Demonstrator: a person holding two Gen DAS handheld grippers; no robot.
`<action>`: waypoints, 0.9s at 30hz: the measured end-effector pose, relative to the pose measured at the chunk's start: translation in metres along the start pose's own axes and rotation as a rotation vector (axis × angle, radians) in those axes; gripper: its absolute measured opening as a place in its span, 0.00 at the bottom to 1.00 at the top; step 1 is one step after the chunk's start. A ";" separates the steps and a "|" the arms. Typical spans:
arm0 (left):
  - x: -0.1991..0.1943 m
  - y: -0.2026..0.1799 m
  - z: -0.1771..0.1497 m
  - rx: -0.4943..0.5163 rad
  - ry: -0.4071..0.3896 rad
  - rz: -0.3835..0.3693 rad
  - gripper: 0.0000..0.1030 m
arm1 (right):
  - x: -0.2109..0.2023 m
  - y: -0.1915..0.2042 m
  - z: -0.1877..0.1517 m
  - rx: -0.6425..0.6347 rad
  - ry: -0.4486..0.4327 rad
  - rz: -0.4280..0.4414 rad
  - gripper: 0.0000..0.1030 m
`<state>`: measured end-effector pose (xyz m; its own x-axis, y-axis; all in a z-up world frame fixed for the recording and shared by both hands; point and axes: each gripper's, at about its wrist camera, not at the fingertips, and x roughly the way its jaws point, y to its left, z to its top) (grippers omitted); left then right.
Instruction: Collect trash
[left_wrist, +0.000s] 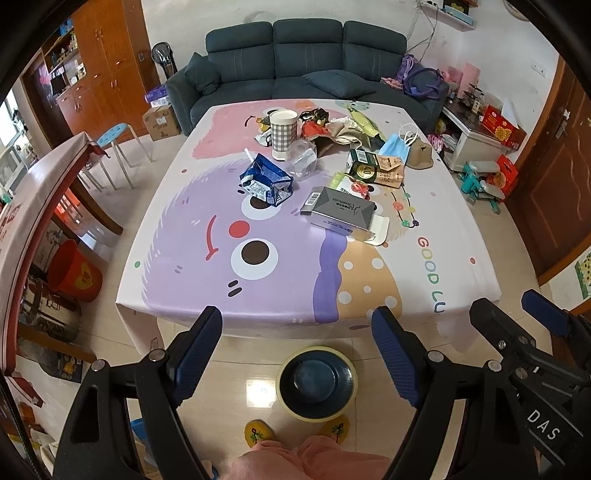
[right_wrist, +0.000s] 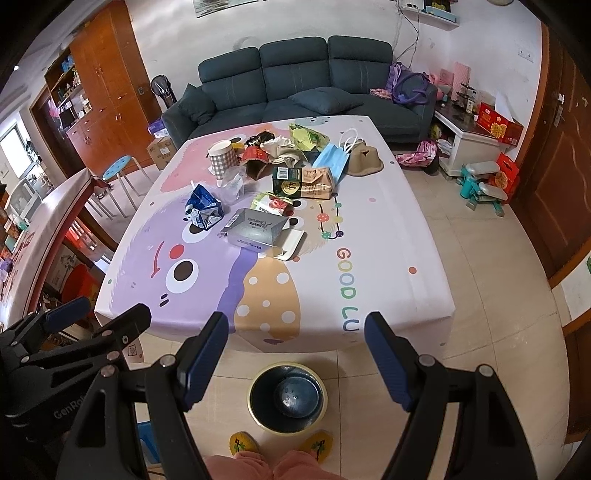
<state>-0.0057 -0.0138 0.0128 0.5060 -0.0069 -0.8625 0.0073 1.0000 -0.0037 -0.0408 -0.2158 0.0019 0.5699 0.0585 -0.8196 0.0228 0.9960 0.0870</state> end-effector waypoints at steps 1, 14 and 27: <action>0.000 0.000 0.000 -0.002 0.000 -0.001 0.79 | 0.000 0.000 0.000 0.000 -0.001 0.000 0.75; 0.000 -0.001 0.002 0.021 0.004 0.011 0.79 | -0.001 0.001 0.005 -0.005 -0.004 0.000 0.75; -0.001 -0.001 0.013 0.006 -0.007 0.026 0.79 | 0.001 0.002 0.019 -0.041 -0.014 0.004 0.75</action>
<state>0.0051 -0.0144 0.0198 0.5120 0.0192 -0.8588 -0.0012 0.9998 0.0216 -0.0247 -0.2152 0.0122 0.5818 0.0620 -0.8110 -0.0131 0.9977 0.0668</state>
